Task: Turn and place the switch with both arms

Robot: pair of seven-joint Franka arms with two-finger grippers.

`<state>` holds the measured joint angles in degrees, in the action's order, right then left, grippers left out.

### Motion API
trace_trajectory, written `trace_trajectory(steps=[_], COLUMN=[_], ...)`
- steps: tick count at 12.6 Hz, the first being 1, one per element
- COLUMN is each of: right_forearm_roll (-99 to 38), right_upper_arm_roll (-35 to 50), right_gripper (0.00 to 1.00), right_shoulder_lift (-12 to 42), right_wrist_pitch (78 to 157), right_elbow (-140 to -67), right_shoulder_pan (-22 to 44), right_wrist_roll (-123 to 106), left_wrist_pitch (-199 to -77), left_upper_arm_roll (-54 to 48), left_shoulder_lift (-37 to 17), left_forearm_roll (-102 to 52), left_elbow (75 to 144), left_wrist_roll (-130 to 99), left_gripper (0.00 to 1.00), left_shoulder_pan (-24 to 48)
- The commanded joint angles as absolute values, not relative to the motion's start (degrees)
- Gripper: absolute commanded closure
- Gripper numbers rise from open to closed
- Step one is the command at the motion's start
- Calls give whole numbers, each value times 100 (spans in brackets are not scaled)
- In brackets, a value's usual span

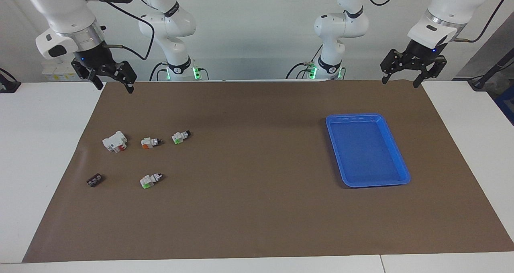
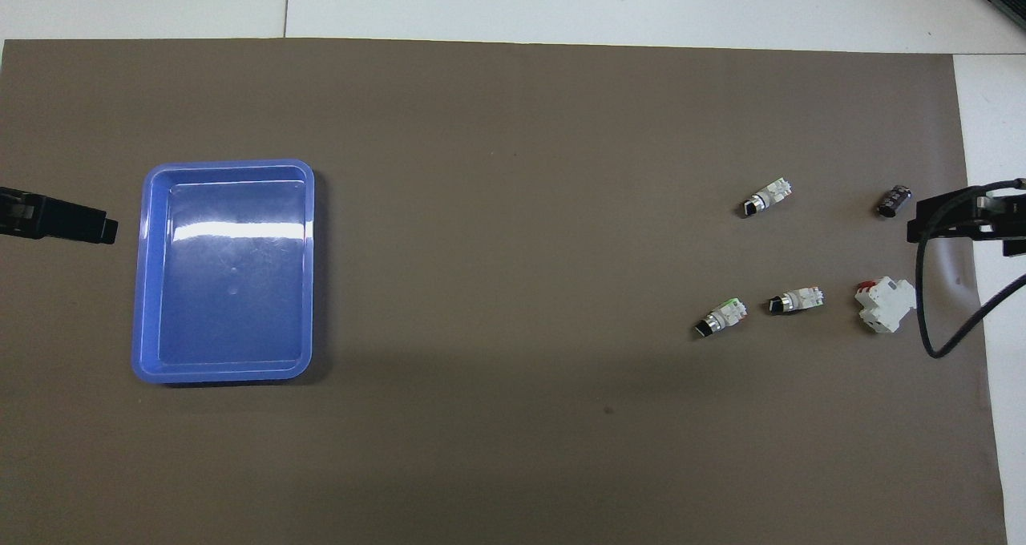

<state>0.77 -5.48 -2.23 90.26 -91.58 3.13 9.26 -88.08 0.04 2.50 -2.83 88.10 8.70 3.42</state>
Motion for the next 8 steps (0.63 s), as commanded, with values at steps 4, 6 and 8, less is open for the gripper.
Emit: trace_trajectory(steps=[4, 6, 8], right_forearm_roll=[-18, -18, -18], right_upper_arm_roll=[-457, -457, -457], right_gripper=[1, 1, 1], right_shoulder_lift=[-483, -668, -546], right_wrist_pitch=[10148, 10896, 11248], right_elbow=[-10332, -11220, -11591], right_shoulder_pan=[377, 562, 877], right_wrist_roll=[3565, 3918, 4943], left_wrist_pitch=[-8798, -8798, -8798], left_upper_arm_roll=[9, 9, 9], left_shoulder_lift=[378, 378, 378], left_forearm_roll=[-264, -264, -255], left_elbow=[8938, 8938, 8947], left_wrist_roll=[888, 888, 888], left_gripper=[0, 0, 0], left_shoulder_pan=[325, 325, 325])
